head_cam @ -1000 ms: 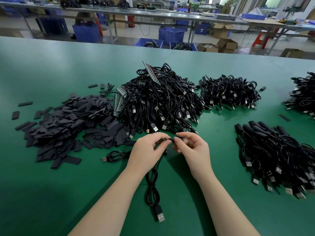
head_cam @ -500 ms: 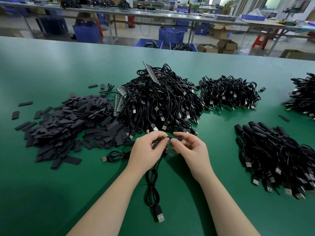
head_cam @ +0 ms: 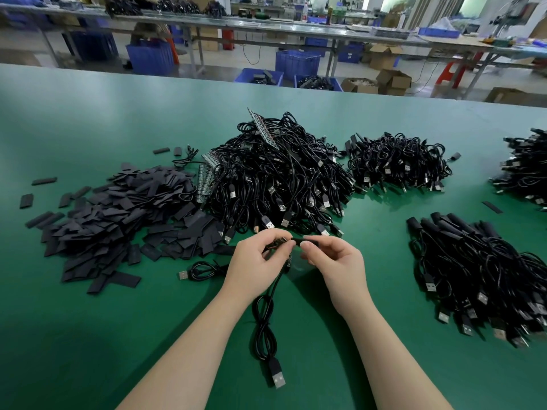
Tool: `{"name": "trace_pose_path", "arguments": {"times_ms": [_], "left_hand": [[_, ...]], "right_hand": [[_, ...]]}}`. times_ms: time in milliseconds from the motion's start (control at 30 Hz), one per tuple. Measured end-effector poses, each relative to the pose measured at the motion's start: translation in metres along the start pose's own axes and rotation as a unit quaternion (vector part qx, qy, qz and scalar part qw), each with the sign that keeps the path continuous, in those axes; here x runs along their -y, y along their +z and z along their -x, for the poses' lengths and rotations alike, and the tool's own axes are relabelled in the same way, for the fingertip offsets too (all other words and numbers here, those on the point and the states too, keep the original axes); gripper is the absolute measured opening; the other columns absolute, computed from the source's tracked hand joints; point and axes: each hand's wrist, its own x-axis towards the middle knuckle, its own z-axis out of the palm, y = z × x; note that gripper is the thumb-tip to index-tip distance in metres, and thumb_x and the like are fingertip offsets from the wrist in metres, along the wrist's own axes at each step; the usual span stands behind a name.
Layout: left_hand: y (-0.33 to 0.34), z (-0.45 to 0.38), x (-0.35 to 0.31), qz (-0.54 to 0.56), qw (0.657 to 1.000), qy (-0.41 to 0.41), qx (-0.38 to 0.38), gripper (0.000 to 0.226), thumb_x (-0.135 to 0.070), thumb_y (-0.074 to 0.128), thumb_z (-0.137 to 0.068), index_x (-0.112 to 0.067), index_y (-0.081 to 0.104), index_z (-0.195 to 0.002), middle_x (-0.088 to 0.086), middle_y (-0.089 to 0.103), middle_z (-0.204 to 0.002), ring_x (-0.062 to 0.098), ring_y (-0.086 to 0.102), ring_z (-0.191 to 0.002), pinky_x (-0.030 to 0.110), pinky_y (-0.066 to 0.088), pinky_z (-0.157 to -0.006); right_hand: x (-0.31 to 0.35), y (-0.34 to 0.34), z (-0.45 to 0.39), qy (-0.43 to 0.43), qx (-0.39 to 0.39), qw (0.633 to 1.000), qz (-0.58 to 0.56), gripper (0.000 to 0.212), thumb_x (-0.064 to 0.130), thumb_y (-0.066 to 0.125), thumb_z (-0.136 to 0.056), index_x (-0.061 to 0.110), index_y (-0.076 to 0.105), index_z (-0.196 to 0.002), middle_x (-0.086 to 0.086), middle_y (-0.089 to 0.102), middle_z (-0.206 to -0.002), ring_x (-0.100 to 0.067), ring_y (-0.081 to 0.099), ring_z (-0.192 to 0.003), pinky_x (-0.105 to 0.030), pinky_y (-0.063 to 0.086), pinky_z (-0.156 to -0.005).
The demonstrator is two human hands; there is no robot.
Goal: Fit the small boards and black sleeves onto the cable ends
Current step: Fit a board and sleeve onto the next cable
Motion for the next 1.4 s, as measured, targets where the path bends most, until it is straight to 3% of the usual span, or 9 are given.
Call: {"name": "trace_pose_path", "arguments": {"times_ms": [167,333,467,633,733,900,1100,1233,1400], "left_hand": [[-0.001,0.0,-0.002,0.008,1.0,0.001,-0.01,0.008,-0.049,0.057,-0.084,-0.052,0.064,-0.088,-0.017,0.068,-0.083,0.005,0.065,-0.08,0.018,0.052,-0.072],[0.0,0.0,-0.002,0.003,1.0,-0.004,0.008,0.011,-0.049,0.057,-0.084,-0.049,0.064,-0.093,-0.02,0.068,-0.083,0.003,0.065,-0.075,0.018,0.053,-0.067],[-0.001,0.0,-0.003,0.009,0.999,-0.032,0.016,0.026,-0.052,0.061,-0.082,-0.052,0.057,-0.107,-0.021,0.068,-0.089,0.0,0.066,-0.085,0.014,0.051,-0.075],[-0.003,0.001,-0.003,-0.039,0.999,-0.034,-0.01,0.028,-0.03,0.066,-0.089,-0.05,0.049,-0.101,-0.019,0.063,-0.098,0.0,0.062,-0.09,0.015,0.049,-0.077],[-0.003,0.001,-0.004,-0.093,0.995,-0.013,-0.024,0.018,-0.027,0.065,-0.091,-0.04,0.059,-0.101,-0.023,0.059,-0.102,0.0,0.06,-0.096,0.022,0.051,-0.083],[-0.003,0.004,-0.007,-0.187,0.981,0.031,-0.035,0.027,-0.029,0.066,-0.092,-0.031,0.068,-0.118,-0.018,0.059,-0.113,-0.005,0.052,-0.107,0.007,0.04,-0.085],[-0.001,0.005,-0.009,-0.132,0.991,-0.008,-0.024,0.033,-0.029,0.071,-0.088,-0.034,0.067,-0.12,-0.025,0.06,-0.102,-0.005,0.058,-0.097,0.007,0.045,-0.085],[-0.001,0.004,-0.011,-0.13,0.991,0.02,-0.027,0.026,-0.024,0.072,-0.087,-0.026,0.073,-0.112,-0.023,0.063,-0.102,-0.004,0.059,-0.102,0.013,0.046,-0.09],[-0.003,0.003,-0.011,-0.14,0.989,0.035,-0.022,0.024,-0.022,0.072,-0.087,-0.026,0.073,-0.111,-0.028,0.06,-0.1,-0.007,0.056,-0.105,0.005,0.04,-0.092]], "right_hand": [[0.0,-0.003,0.0,0.002,0.031,0.999,-0.023,0.028,0.01,0.079,-0.081,0.035,0.079,-0.094,0.003,0.076,-0.082,-0.014,0.072,-0.084,-0.018,0.054,-0.077],[-0.001,0.0,-0.001,0.001,-0.006,0.999,-0.034,0.019,0.012,0.077,-0.084,0.031,0.081,-0.088,-0.005,0.077,-0.083,-0.011,0.072,-0.08,-0.015,0.052,-0.071],[0.0,0.002,0.0,0.001,-0.026,0.999,-0.045,0.02,0.012,0.074,-0.087,0.031,0.08,-0.084,-0.001,0.077,-0.082,-0.012,0.073,-0.082,-0.014,0.051,-0.07],[0.002,0.003,0.001,0.0,-0.045,0.998,-0.048,0.021,0.011,0.073,-0.088,0.03,0.08,-0.081,0.001,0.077,-0.083,-0.011,0.074,-0.08,-0.014,0.052,-0.069],[0.002,0.004,0.002,-0.003,-0.056,0.998,-0.037,0.018,0.01,0.074,-0.087,0.026,0.079,-0.08,0.002,0.077,-0.081,-0.01,0.073,-0.078,-0.013,0.051,-0.069],[0.001,0.005,0.003,-0.017,-0.066,0.997,-0.042,0.016,0.006,0.073,-0.087,0.022,0.077,-0.084,0.002,0.077,-0.081,-0.012,0.074,-0.077,-0.013,0.052,-0.07],[0.001,0.005,0.003,-0.029,-0.058,0.997,-0.029,0.021,0.005,0.073,-0.087,0.026,0.077,-0.083,0.001,0.077,-0.082,-0.012,0.074,-0.078,-0.014,0.052,-0.071],[0.002,0.005,0.003,-0.034,-0.062,0.997,-0.031,0.026,0.004,0.073,-0.086,0.028,0.078,-0.08,0.001,0.077,-0.082,-0.012,0.074,-0.08,-0.014,0.053,-0.072],[0.003,0.004,0.004,-0.037,-0.06,0.997,-0.021,0.029,0.005,0.074,-0.087,0.033,0.079,-0.081,0.003,0.077,-0.085,-0.014,0.074,-0.083,-0.015,0.053,-0.074]]}}
